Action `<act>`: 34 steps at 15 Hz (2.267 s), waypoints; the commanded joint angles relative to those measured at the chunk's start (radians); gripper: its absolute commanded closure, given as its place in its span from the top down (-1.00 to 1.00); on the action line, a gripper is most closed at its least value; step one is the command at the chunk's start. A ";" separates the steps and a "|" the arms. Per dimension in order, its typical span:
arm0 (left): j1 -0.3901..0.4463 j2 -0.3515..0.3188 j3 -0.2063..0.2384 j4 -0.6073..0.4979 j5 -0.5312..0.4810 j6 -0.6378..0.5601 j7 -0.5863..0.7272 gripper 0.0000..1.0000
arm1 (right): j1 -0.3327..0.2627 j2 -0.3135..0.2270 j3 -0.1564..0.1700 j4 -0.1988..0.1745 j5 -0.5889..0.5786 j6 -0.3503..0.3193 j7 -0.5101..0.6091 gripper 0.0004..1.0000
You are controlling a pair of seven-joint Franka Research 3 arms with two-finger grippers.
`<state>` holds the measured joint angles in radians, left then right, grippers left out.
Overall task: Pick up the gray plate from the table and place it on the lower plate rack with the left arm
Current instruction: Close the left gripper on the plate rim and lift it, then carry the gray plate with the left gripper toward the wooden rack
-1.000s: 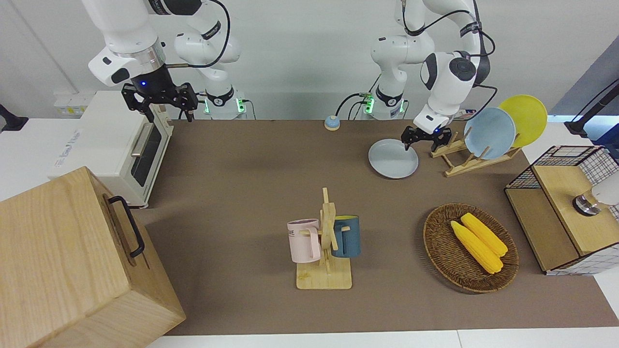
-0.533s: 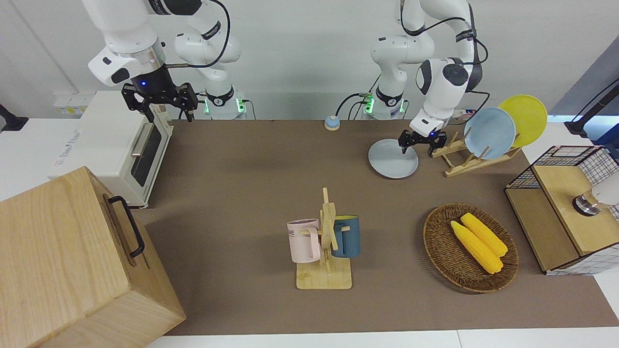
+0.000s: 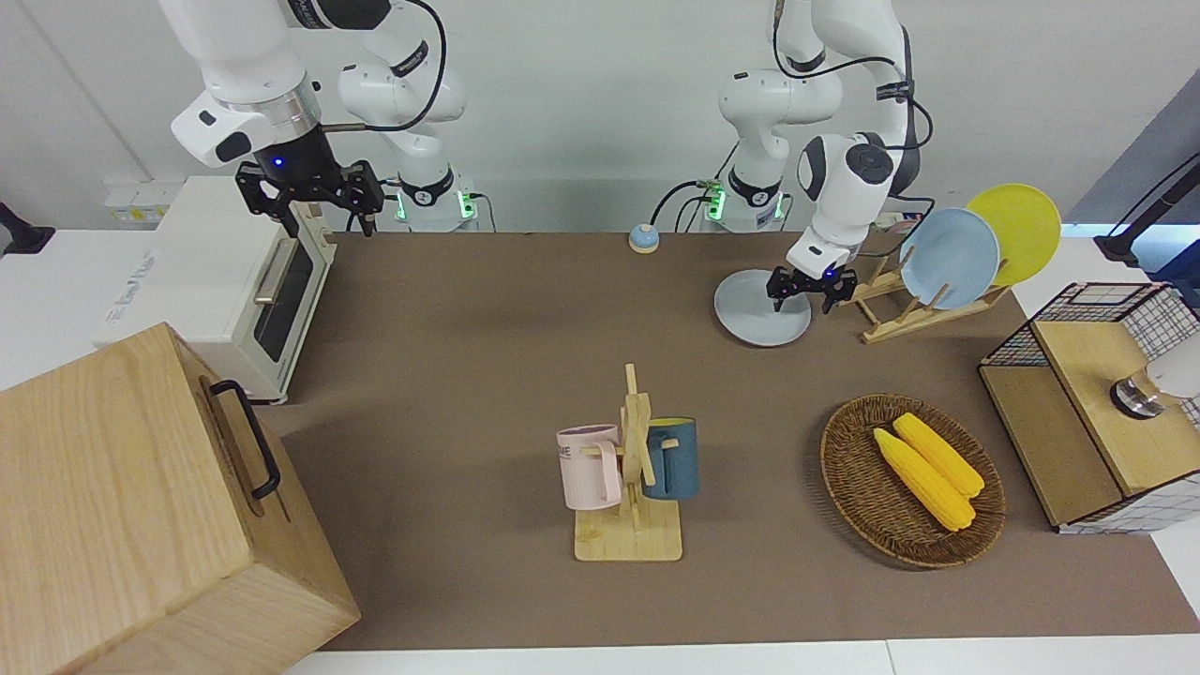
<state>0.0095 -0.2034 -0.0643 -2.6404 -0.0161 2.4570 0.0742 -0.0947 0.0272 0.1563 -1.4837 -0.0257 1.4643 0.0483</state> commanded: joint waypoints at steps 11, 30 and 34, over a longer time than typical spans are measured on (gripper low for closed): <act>0.009 0.030 0.001 -0.050 0.021 0.100 0.004 0.24 | 0.007 0.000 -0.006 0.006 0.003 -0.001 0.004 0.97; 0.007 -0.027 0.026 -0.023 0.015 -0.007 -0.007 -1.00 | 0.007 0.000 -0.006 0.006 0.003 -0.001 0.004 0.97; 0.007 -0.060 0.043 0.029 0.015 -0.124 0.001 -1.00 | 0.007 0.000 -0.006 0.006 0.003 -0.001 0.004 0.97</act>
<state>0.0179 -0.2310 -0.0395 -2.6420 -0.0163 2.4196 0.0801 -0.0947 0.0272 0.1563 -1.4837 -0.0257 1.4643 0.0483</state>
